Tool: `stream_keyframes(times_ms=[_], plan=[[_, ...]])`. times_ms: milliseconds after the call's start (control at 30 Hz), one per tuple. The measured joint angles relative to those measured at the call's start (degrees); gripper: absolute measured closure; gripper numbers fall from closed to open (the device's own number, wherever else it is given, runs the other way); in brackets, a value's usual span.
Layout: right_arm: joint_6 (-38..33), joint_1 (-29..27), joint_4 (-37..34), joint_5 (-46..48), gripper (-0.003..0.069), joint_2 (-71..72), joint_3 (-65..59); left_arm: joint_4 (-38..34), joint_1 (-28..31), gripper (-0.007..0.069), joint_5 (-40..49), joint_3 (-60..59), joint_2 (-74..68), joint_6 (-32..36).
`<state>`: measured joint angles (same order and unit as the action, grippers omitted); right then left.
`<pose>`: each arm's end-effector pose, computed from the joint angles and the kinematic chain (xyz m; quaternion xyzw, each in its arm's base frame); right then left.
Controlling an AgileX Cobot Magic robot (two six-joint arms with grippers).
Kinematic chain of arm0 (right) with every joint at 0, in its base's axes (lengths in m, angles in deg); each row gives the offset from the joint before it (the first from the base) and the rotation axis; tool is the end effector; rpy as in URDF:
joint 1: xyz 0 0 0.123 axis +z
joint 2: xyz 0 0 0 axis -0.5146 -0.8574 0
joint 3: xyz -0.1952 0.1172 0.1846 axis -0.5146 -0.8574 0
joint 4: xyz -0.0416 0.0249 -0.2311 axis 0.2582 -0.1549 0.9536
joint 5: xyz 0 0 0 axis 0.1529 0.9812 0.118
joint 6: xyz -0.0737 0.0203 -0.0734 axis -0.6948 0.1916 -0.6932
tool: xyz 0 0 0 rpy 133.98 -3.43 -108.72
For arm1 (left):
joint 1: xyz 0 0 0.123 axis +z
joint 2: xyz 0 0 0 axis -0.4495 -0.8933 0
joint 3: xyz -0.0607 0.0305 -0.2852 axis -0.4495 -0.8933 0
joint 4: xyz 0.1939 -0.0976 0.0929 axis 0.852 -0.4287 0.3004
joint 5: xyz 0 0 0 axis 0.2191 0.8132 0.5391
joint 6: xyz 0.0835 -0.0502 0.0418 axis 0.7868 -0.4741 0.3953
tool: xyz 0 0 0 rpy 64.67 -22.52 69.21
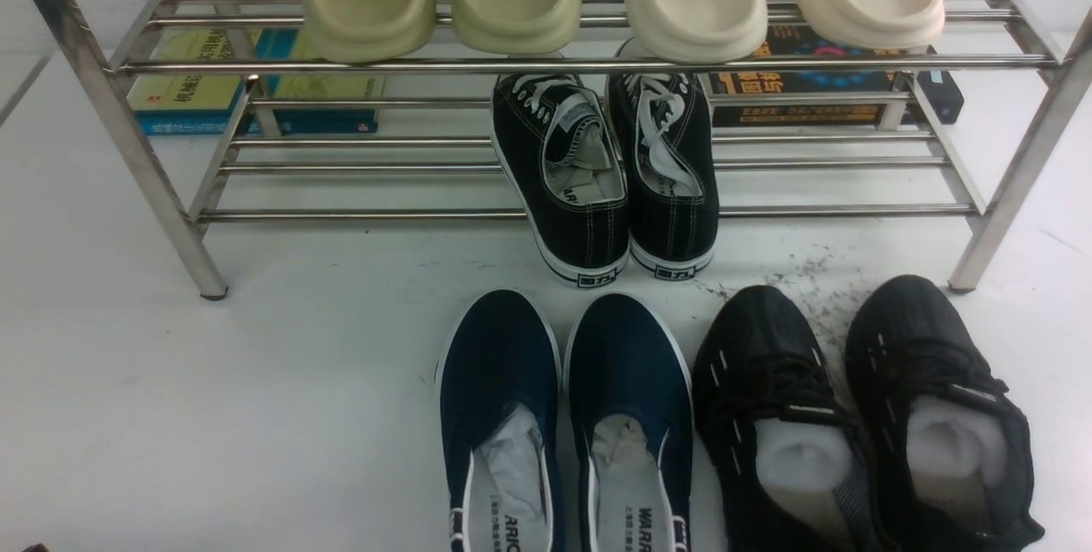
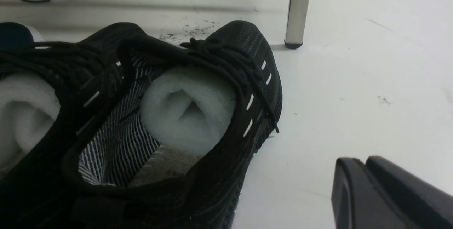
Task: Take the shoes off the shelf with your hand on the white table.
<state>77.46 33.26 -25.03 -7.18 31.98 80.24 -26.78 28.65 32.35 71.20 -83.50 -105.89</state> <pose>0.0422 0.0030 0.1693 0.0043 0.8072 0.0347 0.5893 0.0401 0.0073 0.1666 -0.1735 0.7998 -0.0686 0.5706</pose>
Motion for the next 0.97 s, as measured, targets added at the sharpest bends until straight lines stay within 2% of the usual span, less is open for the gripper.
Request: stream_keyframes(times_ms=[967], plan=[[0.00, 0.00, 0.00, 0.00, 0.0554, 0.00, 0.05, 0.00, 0.00, 0.0383, 0.00, 0.00, 0.00, 0.00]])
